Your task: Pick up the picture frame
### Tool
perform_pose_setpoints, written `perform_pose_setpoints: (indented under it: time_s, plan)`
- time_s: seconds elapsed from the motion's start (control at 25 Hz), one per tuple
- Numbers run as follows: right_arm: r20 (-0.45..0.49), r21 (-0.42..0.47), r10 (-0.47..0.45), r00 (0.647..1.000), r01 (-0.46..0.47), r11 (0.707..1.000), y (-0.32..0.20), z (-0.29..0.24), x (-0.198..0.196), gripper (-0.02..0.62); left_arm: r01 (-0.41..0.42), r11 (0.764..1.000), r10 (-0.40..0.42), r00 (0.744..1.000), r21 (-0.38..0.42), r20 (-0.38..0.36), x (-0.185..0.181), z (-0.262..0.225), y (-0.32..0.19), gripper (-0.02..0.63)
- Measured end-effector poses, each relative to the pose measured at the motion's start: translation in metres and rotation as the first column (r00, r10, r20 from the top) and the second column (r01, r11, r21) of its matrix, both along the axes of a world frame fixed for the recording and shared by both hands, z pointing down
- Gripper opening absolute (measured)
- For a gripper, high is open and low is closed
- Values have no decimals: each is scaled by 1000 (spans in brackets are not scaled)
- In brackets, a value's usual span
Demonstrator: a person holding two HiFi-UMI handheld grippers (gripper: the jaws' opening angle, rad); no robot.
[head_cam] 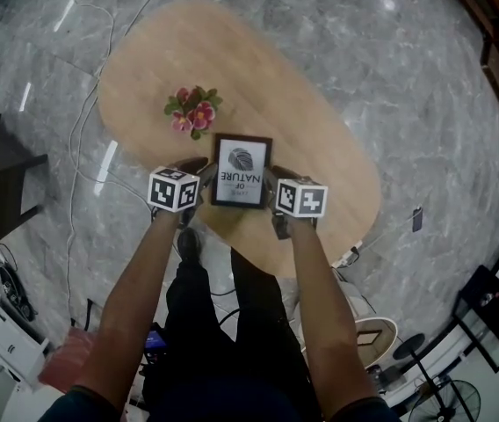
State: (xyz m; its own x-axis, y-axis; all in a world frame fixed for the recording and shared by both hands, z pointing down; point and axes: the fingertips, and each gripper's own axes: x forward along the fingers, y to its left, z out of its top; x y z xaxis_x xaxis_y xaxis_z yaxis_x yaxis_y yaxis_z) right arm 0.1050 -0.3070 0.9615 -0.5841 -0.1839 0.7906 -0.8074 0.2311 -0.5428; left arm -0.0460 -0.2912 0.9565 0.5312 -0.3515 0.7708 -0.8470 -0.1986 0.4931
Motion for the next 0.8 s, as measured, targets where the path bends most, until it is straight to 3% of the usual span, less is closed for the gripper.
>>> perform_pose_setpoints:
  time_s: [0.24, 0.44, 0.6, 0.8]
  plan:
    - [-14, -30, -10, 1000, 10, 1000, 4, 23, -3, 78, 32, 999, -31, 998, -11, 56, -3, 19, 3, 110]
    - [-22, -29, -27, 999, 26, 999, 5, 26, -5, 80, -16, 999, 19, 997, -34, 78, 13, 27, 7, 114]
    - [-64, -15, -35, 997, 34, 999, 4, 28, -5, 80, 12, 998, -3, 991, -66, 136, 13, 38, 9, 92]
    - [-131, -26, -4, 991, 0, 1000, 5, 30, -2, 81, 22, 995, -10, 992, -100, 123, 14, 34, 9, 81]
